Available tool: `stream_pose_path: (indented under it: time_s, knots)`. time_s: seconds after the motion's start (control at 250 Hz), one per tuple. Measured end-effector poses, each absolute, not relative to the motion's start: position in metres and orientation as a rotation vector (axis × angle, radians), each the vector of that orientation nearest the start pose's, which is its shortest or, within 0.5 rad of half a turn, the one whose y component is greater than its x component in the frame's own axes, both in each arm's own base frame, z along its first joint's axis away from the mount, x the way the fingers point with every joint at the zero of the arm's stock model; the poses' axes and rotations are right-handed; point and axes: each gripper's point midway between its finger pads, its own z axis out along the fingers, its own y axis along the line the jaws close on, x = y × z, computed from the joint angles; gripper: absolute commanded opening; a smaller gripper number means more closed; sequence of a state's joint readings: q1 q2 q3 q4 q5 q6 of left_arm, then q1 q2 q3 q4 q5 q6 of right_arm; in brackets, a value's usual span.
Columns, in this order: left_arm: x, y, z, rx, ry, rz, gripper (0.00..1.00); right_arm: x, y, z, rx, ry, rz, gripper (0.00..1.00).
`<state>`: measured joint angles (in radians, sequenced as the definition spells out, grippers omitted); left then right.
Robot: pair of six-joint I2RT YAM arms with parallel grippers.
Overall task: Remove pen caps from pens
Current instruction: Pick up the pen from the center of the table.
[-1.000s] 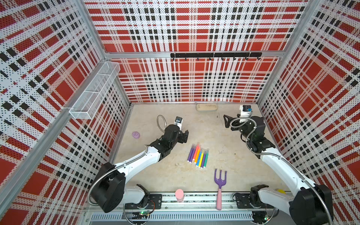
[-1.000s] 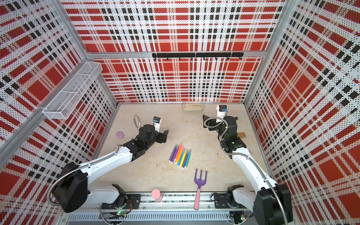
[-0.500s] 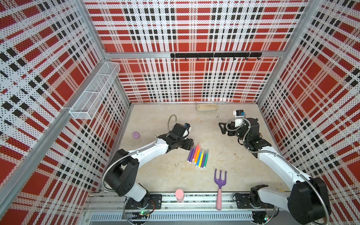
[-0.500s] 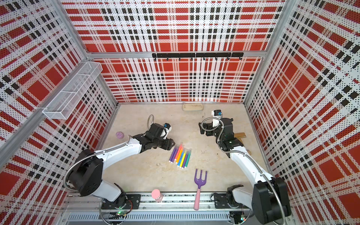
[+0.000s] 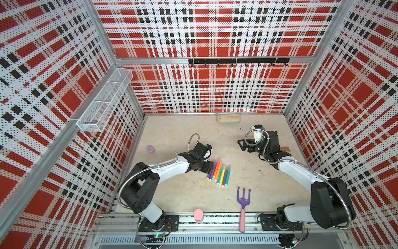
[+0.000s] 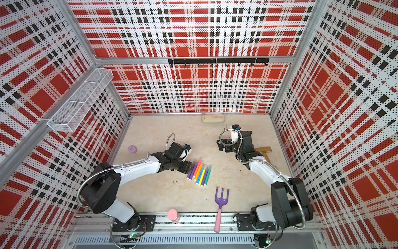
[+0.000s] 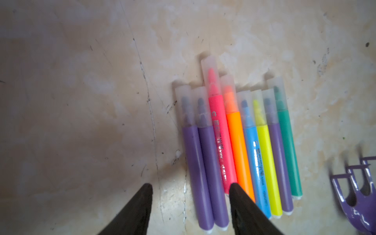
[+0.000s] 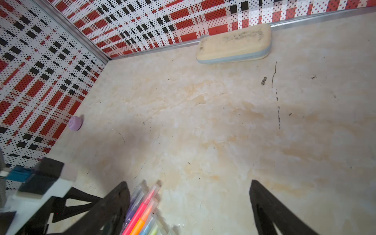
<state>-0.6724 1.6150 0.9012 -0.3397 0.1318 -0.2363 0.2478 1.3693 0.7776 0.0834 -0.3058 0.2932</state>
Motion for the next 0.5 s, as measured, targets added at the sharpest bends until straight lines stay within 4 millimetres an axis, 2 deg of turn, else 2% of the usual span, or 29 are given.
stream_pose_path:
  time_s: [0.268,0.5]
  knots:
    - [0.275,-0.251,0.03,0.649,2.683,-0.431,0.56,0.386,0.151,0.179,-0.138,2.084,0.654,0.97]
    - [0.274,-0.25,0.024,0.658,2.716,-0.402,0.49,0.384,0.151,0.19,-0.139,2.051,0.66,0.97]
